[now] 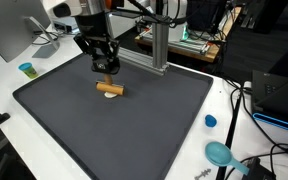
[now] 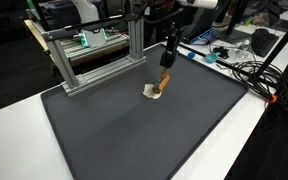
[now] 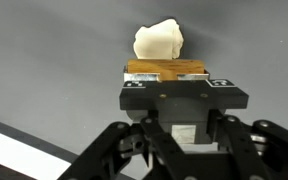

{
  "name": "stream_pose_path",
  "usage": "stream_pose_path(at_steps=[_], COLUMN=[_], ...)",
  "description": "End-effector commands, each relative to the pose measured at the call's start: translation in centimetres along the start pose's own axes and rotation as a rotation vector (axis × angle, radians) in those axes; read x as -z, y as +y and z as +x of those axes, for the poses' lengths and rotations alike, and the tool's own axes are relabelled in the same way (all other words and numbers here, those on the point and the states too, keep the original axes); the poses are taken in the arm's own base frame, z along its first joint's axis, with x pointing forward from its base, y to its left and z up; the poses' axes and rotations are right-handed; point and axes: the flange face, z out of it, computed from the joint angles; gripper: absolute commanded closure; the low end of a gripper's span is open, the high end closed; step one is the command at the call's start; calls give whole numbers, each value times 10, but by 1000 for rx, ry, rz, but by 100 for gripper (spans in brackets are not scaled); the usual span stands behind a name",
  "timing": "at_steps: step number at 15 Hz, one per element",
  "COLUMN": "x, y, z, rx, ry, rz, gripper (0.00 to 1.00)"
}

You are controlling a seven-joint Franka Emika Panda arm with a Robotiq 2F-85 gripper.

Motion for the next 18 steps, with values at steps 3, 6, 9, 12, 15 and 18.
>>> stream_pose_path(at_steps=[3, 6, 9, 12, 15, 18], x=[-13, -22, -44, -68, -83, -89], y=[15, 45, 65, 60, 51, 46], z=[2, -3, -6, -5, -10, -15], rx=[69, 20, 18, 24, 29, 28], ry=[-10, -21, -67, -106, -157, -169], rz=[87, 85, 122, 147, 133, 120], gripper=[78, 78, 78, 78, 78, 78])
